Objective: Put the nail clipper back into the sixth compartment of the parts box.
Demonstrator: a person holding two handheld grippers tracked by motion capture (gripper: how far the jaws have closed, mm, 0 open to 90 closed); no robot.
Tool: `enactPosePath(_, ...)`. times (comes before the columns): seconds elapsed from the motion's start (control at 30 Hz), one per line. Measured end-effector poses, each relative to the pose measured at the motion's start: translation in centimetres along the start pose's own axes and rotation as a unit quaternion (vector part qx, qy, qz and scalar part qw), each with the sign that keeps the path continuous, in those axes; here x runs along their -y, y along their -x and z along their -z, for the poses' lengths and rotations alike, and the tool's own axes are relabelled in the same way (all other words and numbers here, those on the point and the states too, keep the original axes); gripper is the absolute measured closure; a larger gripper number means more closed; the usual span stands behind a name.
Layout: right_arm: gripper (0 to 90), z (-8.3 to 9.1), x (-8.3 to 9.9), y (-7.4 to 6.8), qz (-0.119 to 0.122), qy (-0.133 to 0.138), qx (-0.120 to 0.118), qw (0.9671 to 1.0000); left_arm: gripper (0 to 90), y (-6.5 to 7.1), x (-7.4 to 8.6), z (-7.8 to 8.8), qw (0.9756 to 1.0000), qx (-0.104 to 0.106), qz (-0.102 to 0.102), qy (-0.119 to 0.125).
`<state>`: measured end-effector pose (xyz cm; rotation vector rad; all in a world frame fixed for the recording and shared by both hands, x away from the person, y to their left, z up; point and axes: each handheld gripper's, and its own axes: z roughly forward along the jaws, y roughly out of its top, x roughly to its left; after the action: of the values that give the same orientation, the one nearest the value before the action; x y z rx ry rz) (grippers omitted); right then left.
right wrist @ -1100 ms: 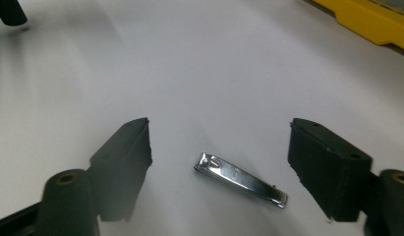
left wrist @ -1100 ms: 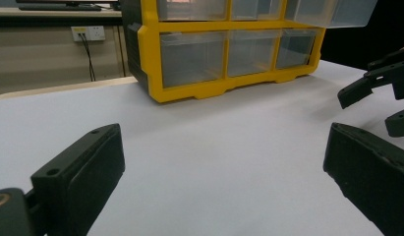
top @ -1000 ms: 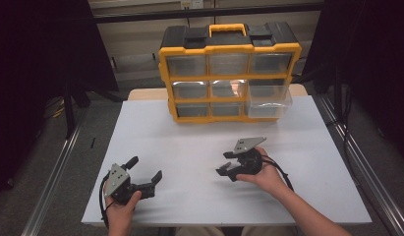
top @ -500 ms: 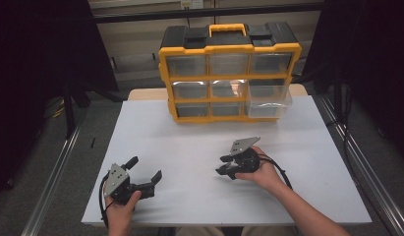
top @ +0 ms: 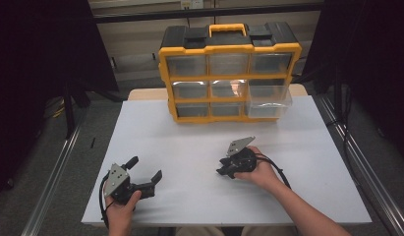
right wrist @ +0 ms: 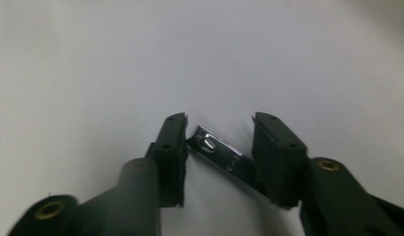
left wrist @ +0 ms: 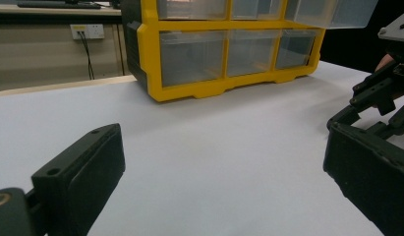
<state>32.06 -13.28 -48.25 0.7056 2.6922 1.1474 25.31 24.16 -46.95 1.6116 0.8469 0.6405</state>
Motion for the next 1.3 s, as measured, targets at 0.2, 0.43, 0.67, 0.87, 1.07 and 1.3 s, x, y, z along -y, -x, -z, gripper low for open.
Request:
enactPosePath(0.2, 79.5, 0.1, -0.2, 0.0, -0.024, -0.008, 0.004, 0.9997, 2.6, 0.0, 0.0, 0.0, 1.0000, 0.007, -0.002, 0.000)
enactPosePath(0.43, 80.0, 0.0, -0.2, 0.3, -0.046, -0.003, 0.000, 0.9989, 2.6, 0.1, 0.0, -0.1, 1.0000, 0.006, 0.001, 0.005)
enactPosePath(0.67, 74.5, 0.5, -0.1, 0.2, -0.037, -0.021, -0.002, 0.9991, 2.6, 0.1, 0.0, -0.1, 1.0000, 0.007, -0.002, 0.004)
enactPosePath(0.87, 79.8, 0.5, -0.2, 0.1, -0.043, -0.027, 0.006, 0.9987, 2.6, 0.2, -0.1, -0.1, 1.0000, 0.006, 0.000, 0.004)
enactPosePath(1.07, 80.0, 0.5, -0.3, -0.2, -0.047, -0.025, 0.021, 0.9984, 2.6, 0.2, 0.0, -0.1, 1.0000, 0.004, -0.002, 0.002)
enactPosePath(1.3, 80.1, 1.8, -0.6, 0.4, -0.086, 0.032, 0.007, 0.9958, 2.6, 0.2, 0.0, -0.2, 1.0000, 0.008, -0.005, 0.001)
